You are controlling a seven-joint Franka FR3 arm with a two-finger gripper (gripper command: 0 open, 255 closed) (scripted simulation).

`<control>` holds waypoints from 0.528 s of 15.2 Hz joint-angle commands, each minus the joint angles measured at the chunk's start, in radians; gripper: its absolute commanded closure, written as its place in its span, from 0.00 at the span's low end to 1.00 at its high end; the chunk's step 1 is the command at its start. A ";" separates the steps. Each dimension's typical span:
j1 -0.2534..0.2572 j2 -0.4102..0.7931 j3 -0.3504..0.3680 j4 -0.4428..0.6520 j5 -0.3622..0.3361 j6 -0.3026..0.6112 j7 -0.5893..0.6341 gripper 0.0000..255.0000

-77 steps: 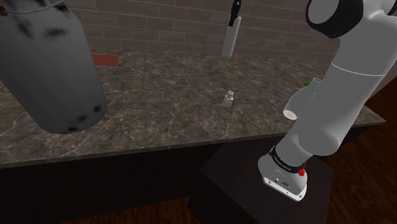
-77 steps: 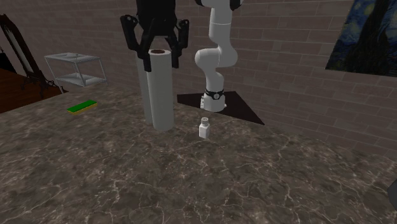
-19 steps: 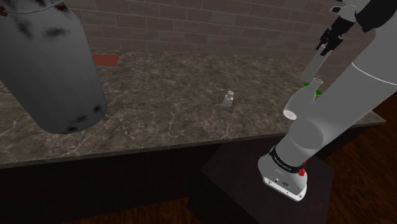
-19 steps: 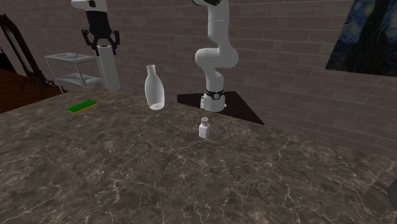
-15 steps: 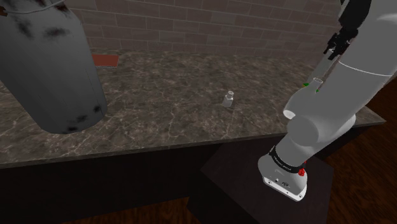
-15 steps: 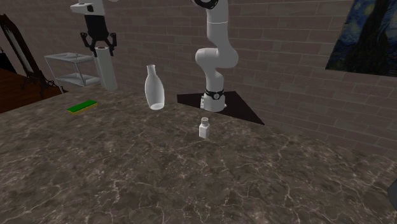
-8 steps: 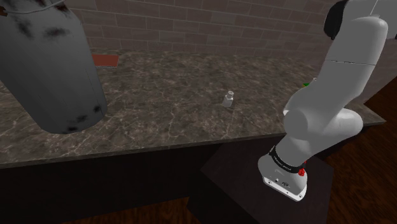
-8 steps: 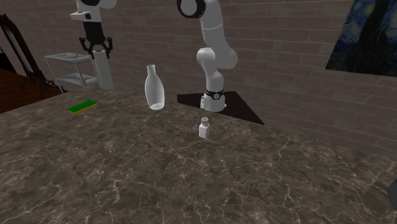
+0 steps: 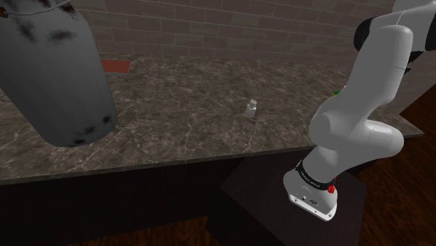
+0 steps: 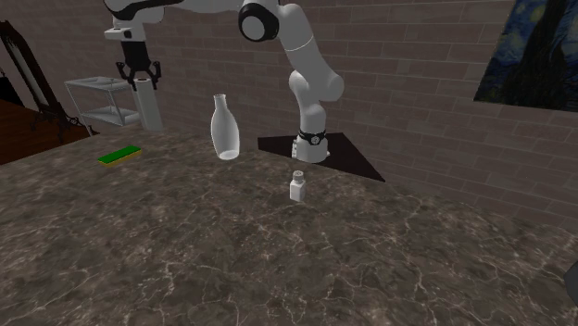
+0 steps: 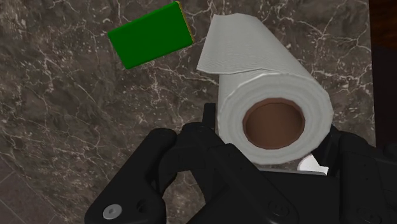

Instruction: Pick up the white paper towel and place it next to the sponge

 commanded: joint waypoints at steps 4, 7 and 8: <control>0.009 0.011 0.007 -0.054 0.012 0.056 -0.017 1.00; 0.014 0.018 0.012 -0.087 0.021 0.091 -0.027 1.00; 0.015 0.021 0.014 -0.097 0.024 0.102 -0.030 1.00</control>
